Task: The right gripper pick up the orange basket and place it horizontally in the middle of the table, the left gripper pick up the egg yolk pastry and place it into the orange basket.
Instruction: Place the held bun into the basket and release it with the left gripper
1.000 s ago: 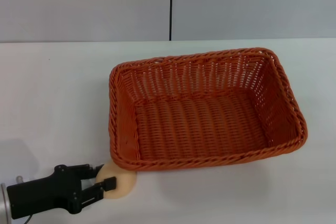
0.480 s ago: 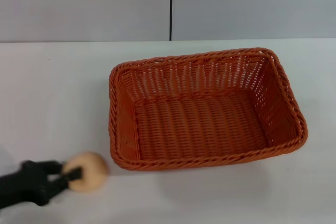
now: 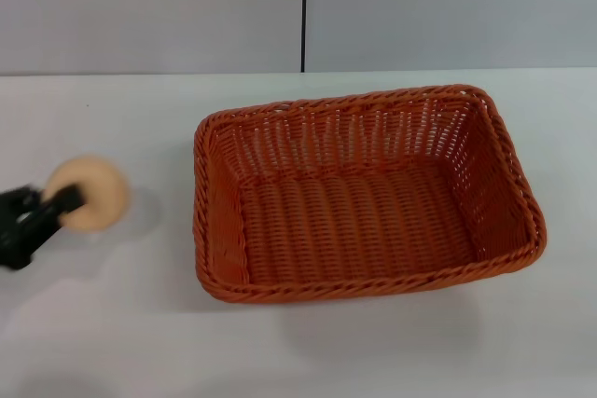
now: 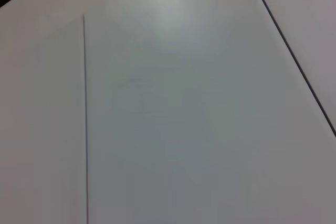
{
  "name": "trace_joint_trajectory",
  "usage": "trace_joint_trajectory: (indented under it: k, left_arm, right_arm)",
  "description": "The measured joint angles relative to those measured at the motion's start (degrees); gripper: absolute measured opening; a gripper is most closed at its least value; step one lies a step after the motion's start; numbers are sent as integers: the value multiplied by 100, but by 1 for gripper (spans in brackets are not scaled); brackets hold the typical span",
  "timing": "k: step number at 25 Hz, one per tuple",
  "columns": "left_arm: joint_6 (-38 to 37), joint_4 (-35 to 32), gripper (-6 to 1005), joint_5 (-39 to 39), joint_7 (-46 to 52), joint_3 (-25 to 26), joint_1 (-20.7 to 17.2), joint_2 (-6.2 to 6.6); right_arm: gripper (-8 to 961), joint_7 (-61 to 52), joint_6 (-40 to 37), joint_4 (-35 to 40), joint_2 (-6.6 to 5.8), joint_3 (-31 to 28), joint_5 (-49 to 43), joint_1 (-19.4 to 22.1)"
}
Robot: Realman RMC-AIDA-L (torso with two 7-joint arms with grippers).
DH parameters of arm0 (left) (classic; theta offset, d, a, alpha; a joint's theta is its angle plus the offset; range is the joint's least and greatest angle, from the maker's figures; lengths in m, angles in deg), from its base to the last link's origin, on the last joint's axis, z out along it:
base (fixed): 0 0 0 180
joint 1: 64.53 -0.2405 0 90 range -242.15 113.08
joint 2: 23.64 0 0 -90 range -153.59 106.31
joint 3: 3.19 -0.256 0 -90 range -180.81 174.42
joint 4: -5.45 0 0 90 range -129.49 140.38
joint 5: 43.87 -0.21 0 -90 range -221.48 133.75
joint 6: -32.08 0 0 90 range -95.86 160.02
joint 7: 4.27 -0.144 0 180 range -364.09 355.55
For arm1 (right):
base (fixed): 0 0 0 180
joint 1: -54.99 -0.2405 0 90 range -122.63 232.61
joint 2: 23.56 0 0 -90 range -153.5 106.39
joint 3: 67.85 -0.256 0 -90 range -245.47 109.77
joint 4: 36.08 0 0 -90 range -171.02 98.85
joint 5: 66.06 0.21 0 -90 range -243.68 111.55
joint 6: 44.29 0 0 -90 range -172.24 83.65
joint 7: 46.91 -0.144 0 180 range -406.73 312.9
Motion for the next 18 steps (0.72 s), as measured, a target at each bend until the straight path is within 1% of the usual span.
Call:
trace_joint_trajectory:
  k: [3, 7, 10, 12, 13, 14, 15, 16, 18]
  left_arm:
    - [264, -317, 180, 111, -131, -91, 349, -14]
    - [507, -1008, 142, 194, -544, -327, 977, -33]
    - [441, -1508, 118, 217, -857, -533, 1363, -41]
    - [266, -1840, 112, 222, -1034, -721, 1633, -46]
    - [266, -1840, 108, 222, -1034, -721, 1633, -46]
    - [134, -1989, 104, 222, -1101, -842, 1763, -52]
    - [84, -2031, 101, 222, -1125, -876, 1796, -52]
    - [84, -2031, 147, 222, -1125, -876, 1796, -52]
    - [-105, -2250, 240, 245, -1232, -968, 1903, -57]
  right_arm:
    - [638, 0, 1, -5, 5, 4, 0, -29]
    - [638, -15, -19, -8, 7, 21, 0, -54]
    - [638, -31, -38, -9, 11, 71, 0, -66]
    - [638, -34, -75, -15, 16, 90, 0, -73]
    - [638, -34, -86, -17, 17, 91, 0, -73]
    - [638, -35, -99, -19, 17, 91, 0, -73]
    - [638, -36, -107, -39, 16, 91, 0, -71]
    - [638, -36, -107, -39, 16, 91, 0, -71]
    - [638, -37, -111, -77, 16, 91, 1, -71]
